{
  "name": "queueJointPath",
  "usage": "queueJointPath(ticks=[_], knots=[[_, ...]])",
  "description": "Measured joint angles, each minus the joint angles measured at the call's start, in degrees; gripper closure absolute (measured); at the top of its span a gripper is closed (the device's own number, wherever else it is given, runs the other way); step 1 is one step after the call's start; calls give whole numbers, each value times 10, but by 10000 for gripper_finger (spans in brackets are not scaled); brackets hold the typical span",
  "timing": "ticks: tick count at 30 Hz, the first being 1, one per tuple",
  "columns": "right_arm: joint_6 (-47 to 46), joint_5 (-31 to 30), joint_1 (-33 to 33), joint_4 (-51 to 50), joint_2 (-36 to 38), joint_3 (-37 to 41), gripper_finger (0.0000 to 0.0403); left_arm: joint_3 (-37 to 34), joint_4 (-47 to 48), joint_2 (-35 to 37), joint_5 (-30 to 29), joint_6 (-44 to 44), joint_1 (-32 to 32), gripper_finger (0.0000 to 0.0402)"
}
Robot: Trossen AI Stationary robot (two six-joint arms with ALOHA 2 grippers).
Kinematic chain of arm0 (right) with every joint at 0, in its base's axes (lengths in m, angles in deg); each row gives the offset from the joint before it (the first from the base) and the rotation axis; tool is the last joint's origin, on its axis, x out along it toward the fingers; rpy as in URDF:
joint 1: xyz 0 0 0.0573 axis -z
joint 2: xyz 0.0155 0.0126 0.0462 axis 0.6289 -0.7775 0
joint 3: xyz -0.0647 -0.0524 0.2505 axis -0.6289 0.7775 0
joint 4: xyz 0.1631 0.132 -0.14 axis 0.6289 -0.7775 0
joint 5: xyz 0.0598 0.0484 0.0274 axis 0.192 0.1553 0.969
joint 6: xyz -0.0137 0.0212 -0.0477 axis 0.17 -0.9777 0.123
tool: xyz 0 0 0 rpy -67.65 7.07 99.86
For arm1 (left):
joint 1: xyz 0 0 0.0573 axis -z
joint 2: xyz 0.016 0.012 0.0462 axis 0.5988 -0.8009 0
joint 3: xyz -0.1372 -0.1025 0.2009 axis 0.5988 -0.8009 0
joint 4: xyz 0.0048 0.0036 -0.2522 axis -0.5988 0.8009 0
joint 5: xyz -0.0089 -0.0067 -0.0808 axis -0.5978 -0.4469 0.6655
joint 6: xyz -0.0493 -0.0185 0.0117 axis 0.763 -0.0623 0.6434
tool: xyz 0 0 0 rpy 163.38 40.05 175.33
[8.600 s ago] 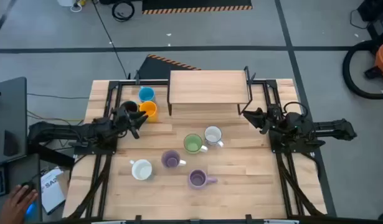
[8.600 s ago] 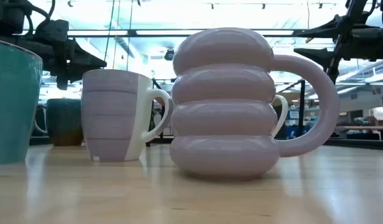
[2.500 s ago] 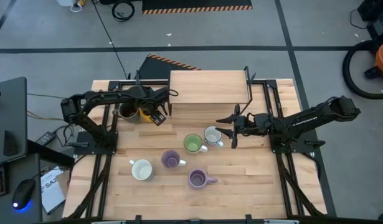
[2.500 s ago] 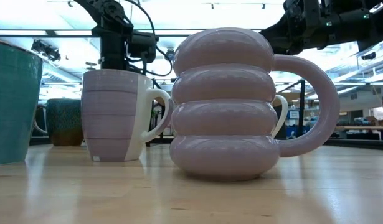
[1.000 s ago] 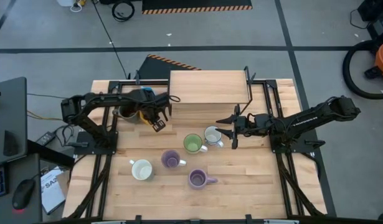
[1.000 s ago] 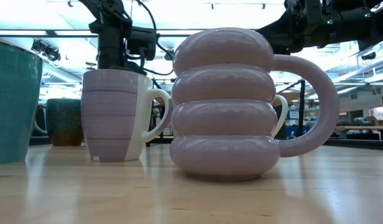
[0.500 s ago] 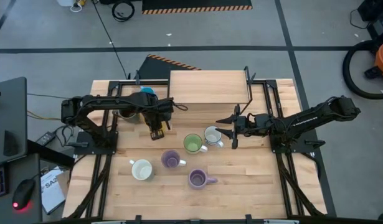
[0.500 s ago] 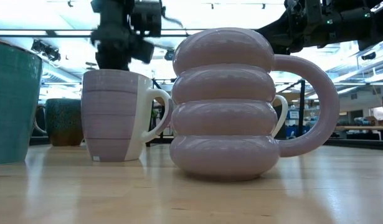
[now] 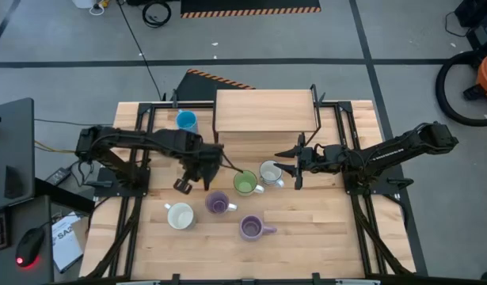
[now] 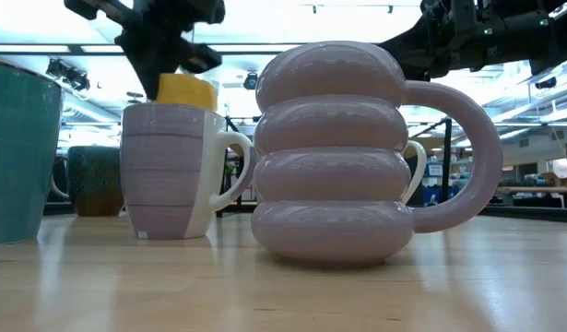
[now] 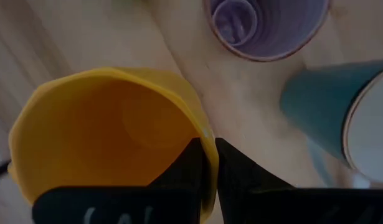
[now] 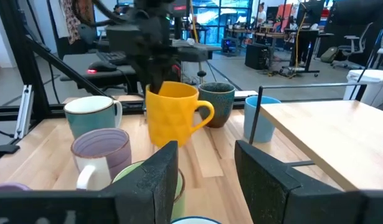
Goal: Place coffee mugs
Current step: Put the yellow mug on the shelf
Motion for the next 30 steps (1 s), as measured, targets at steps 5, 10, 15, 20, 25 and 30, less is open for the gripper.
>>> queueJointPath(ticks=[5,10,15,20,25,30], knots=[[-3,0,0,-2,0,0,238,19,-10,0,-26,-68,23,372],[-5,0,0,-2,0,0,238,38,-41,0,-96,-82,20,372],[-6,0,0,-2,0,0,238,71,-67,0,-95,-81,-20,372],[-6,0,0,0,0,0,238,123,-68,-20,-59,-81,-71,372],[-2,-5,0,-1,0,0,238,198,-29,-62,-55,-104,-118,373],[6,-10,0,-1,0,0,238,256,-9,-101,-53,-146,-167,373]])
